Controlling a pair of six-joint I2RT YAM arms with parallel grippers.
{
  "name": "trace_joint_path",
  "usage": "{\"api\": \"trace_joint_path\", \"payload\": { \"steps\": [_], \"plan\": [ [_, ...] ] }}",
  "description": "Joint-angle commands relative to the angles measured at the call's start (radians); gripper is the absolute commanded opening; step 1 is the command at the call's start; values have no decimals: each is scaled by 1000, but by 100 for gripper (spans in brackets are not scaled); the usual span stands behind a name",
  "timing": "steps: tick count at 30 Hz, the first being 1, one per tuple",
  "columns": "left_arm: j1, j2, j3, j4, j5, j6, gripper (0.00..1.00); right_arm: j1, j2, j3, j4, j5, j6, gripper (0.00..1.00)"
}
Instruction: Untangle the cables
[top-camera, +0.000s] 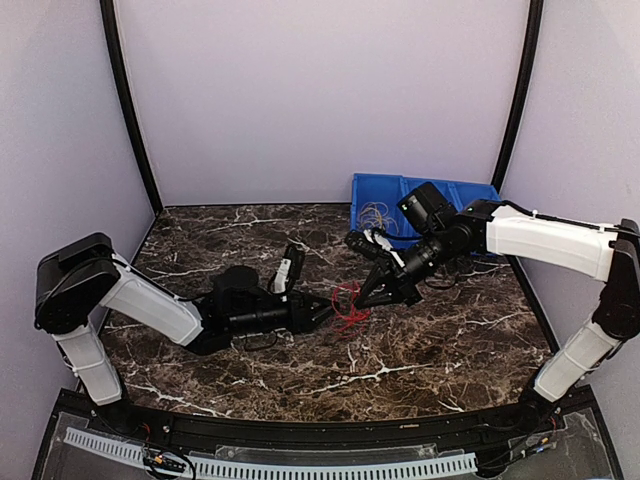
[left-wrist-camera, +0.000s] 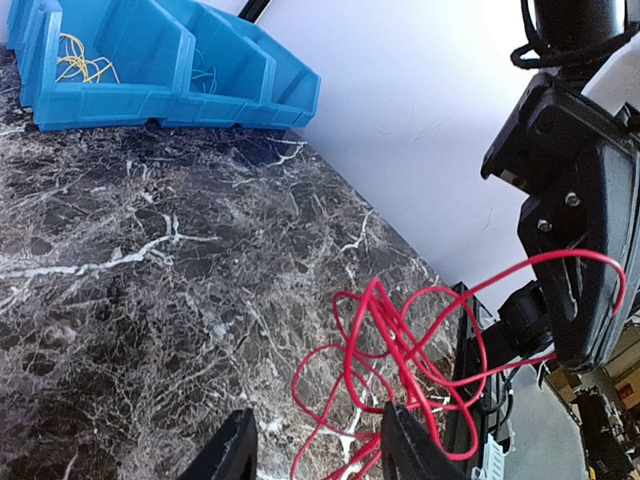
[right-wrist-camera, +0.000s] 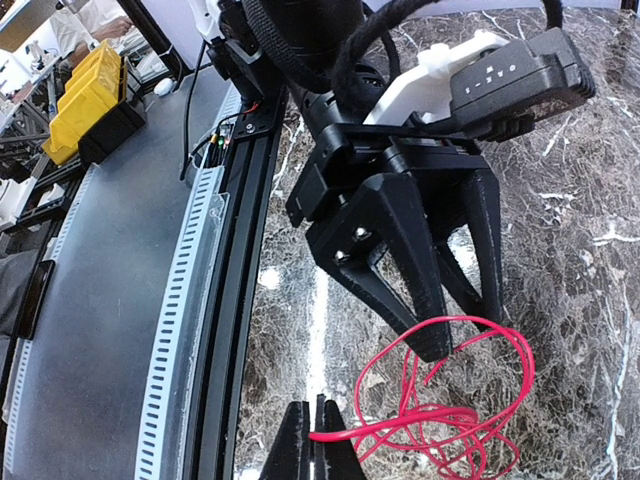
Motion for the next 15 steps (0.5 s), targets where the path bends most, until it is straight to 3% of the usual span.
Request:
{"api": "trace_joint_path", "payload": {
  "steps": [1, 7, 15],
  "plan": [
    [30, 38, 12, 162, 76, -55, 43, 0, -17, 3, 0, -30, -13, 0],
    [57, 109, 25, 315, 133, -115, 23, 0, -19, -5, 3, -31, -16, 0],
    [60, 155, 44, 405, 225, -164, 32, 0, -18, -6, 12, -18, -10, 0]
  ]
}}
